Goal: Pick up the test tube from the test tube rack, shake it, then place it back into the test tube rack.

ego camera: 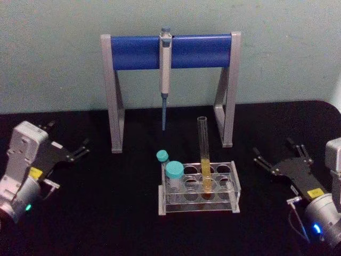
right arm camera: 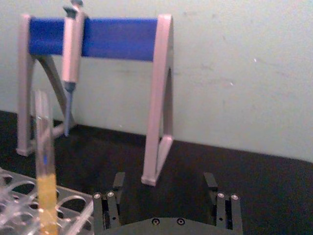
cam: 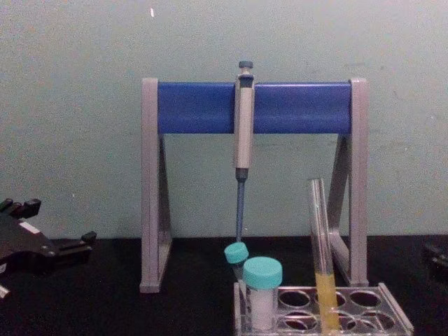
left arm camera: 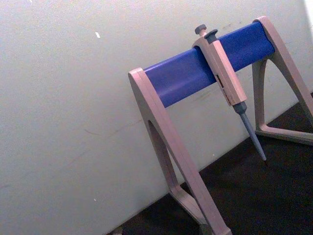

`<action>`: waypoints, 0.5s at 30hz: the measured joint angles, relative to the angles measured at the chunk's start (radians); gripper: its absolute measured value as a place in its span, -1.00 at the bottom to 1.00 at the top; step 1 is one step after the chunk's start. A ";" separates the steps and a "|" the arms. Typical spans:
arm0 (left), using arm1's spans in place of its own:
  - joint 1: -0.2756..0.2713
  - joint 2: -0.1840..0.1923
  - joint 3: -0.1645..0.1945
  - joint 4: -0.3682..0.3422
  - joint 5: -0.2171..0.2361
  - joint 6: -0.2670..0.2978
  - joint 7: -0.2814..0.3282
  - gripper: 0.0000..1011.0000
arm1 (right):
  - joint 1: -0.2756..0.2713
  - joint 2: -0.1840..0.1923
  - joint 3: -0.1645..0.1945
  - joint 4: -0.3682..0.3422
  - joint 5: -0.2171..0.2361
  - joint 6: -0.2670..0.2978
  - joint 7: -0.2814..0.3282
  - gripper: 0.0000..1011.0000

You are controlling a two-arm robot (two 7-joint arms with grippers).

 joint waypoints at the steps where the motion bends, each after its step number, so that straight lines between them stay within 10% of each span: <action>1: 0.000 0.000 0.000 0.000 0.000 0.000 0.000 1.00 | 0.000 -0.004 0.000 0.006 -0.006 0.000 -0.004 0.98; 15: 0.000 0.000 0.000 0.000 0.000 0.000 0.000 1.00 | 0.029 -0.044 -0.011 0.089 -0.071 0.026 0.002 0.98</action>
